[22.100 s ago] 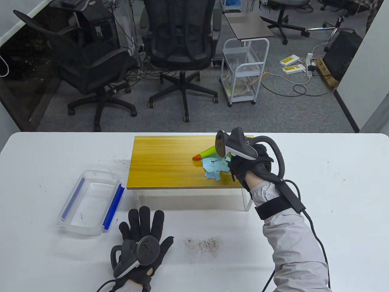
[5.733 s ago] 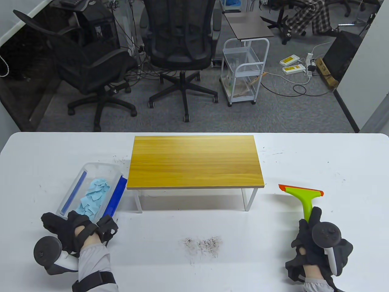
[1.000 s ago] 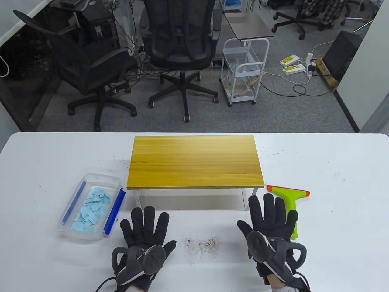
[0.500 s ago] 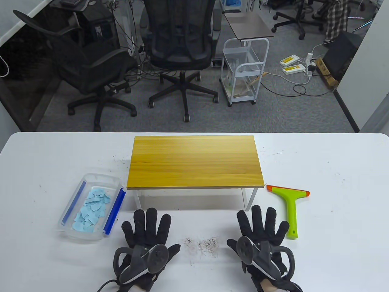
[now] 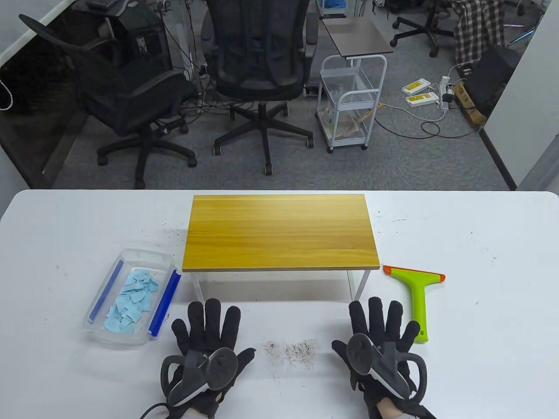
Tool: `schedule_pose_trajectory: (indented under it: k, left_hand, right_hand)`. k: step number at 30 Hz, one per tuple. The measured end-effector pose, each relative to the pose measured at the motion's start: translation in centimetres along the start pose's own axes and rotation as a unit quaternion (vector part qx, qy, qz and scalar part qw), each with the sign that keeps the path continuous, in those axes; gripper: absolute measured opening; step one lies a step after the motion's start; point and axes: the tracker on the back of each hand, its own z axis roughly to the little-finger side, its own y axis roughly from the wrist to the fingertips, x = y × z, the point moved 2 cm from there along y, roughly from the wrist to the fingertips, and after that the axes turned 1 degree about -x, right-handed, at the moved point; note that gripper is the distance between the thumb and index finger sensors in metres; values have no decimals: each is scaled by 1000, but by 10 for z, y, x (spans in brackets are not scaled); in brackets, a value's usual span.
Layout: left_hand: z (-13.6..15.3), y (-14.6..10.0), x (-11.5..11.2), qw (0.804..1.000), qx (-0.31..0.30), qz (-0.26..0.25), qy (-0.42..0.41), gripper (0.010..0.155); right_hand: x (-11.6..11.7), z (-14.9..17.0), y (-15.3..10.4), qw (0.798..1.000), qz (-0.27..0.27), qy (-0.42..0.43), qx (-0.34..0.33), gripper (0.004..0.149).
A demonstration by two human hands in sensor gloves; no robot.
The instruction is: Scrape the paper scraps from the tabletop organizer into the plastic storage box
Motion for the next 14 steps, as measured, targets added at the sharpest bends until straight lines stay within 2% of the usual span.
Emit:
schedule_pose_trajectory:
  k: [14]
  left_hand:
    - [2, 0, 1, 1000, -6, -11, -14, 90]
  right_hand:
    - [1, 1, 1, 1000, -12, 3, 4, 88]
